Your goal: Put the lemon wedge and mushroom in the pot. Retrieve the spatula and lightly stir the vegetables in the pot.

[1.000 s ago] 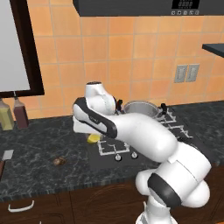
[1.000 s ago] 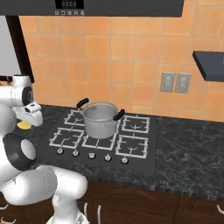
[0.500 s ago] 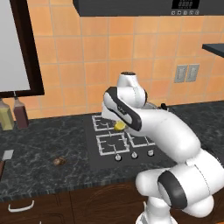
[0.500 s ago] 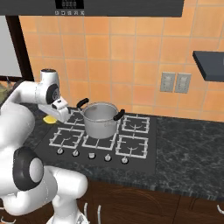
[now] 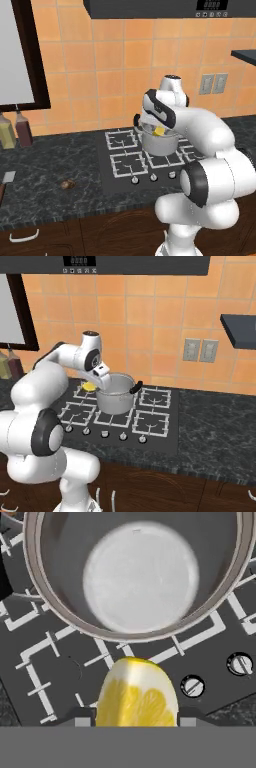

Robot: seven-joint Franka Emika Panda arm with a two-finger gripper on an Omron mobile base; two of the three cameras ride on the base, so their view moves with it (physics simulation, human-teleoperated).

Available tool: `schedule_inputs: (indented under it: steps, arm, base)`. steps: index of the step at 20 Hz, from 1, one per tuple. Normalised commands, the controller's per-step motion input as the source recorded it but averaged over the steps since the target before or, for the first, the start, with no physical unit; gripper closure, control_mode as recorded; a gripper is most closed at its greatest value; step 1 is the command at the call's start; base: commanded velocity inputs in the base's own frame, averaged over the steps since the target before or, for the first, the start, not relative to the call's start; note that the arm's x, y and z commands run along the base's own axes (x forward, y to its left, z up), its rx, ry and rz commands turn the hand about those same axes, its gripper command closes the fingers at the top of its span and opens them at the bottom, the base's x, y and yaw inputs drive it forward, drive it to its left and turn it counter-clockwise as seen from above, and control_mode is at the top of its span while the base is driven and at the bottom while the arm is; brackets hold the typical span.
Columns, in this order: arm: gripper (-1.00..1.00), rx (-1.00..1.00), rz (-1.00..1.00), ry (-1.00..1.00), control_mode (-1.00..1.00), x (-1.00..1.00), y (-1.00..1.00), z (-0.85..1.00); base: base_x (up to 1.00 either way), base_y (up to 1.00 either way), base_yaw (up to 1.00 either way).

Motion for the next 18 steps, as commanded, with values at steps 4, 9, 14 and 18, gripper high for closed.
schedule_inputs:
  steps: [4,9,14,18]
  arm:
    - [1.0,-0.04,-0.02,0.0,-1.0,0.82,-0.44,-0.09]
    - [1.0,-0.09,0.0,-0.03,-1.0,0.57,-0.12,-0.4]
    - [1.0,-0.09,0.0,-0.09,-1.0,0.24,-0.17,-0.5]
    - [1.0,0.0,0.0,-0.01,-1.0,0.16,-0.35,-0.35]
  base:
    - [0.0,0.0,0.0]
    - [0.0,0.0,0.0]
    - [0.0,0.0,0.0]
    - [0.0,0.0,0.0]
